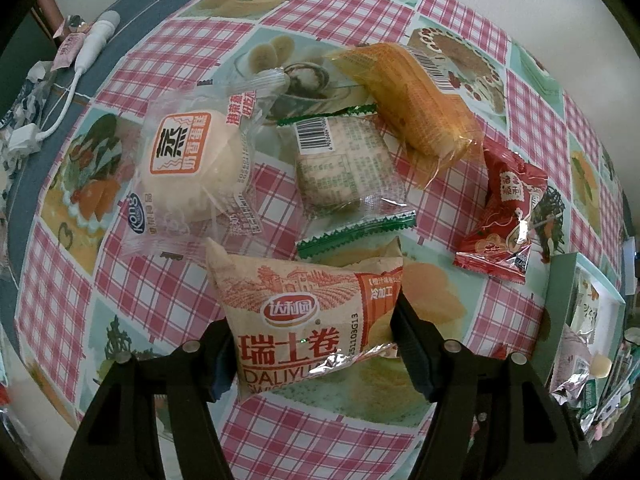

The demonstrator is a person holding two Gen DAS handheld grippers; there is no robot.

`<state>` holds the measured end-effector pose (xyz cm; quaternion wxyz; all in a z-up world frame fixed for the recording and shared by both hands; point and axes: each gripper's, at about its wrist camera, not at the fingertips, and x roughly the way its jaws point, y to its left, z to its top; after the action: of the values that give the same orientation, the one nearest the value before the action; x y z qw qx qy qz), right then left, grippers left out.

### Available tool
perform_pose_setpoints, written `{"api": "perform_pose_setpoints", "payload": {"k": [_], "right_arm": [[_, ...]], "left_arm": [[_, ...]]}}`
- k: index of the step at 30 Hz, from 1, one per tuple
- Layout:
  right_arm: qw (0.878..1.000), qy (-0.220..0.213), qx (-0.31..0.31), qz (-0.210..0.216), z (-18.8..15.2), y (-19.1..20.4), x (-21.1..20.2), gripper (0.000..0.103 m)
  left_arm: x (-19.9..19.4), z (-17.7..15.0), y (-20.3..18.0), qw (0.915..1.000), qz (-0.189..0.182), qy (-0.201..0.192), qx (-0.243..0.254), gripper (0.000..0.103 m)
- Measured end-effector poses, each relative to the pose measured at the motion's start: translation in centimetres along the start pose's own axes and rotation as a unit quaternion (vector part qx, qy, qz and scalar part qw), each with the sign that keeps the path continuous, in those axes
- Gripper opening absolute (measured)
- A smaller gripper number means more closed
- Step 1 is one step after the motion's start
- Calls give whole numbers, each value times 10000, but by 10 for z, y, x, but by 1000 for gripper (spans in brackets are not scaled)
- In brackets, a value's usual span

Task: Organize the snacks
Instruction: 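Move the right tool to the small red candy while the left tool holds the swiss roll pack, then grasp the small red candy with the right tool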

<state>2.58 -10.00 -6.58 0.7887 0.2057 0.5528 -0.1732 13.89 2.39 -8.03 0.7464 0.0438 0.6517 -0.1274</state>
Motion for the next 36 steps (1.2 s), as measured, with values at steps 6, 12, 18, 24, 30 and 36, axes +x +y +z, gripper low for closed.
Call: {"api": "perform_pose_setpoints", "payload": {"k": [6, 12, 18, 24, 30, 36], "right_arm": [[9996, -59, -27, -283, 3, -8, -4, 51], [9993, 84, -261, -259, -1, -3, 2, 51], [9986, 112, -392, -333, -3, 5, 6, 41], [9987, 87, -361, -340, -3, 5, 7, 38], [9980, 22, -431, -469, -1, 8, 8, 31], [9981, -3, -370, -497, -1, 6, 9, 22]], "left_arm": [[0, 0, 0, 10000, 16, -6, 0, 71], [0, -1, 0, 10000, 15, -6, 1, 71], [0, -1, 0, 10000, 16, -6, 0, 71], [0, 0, 0, 10000, 21, -6, 1, 71], [0, 0, 0, 10000, 30, -11, 16, 71], [1, -1, 0, 10000, 52, -28, 60, 71]]}}
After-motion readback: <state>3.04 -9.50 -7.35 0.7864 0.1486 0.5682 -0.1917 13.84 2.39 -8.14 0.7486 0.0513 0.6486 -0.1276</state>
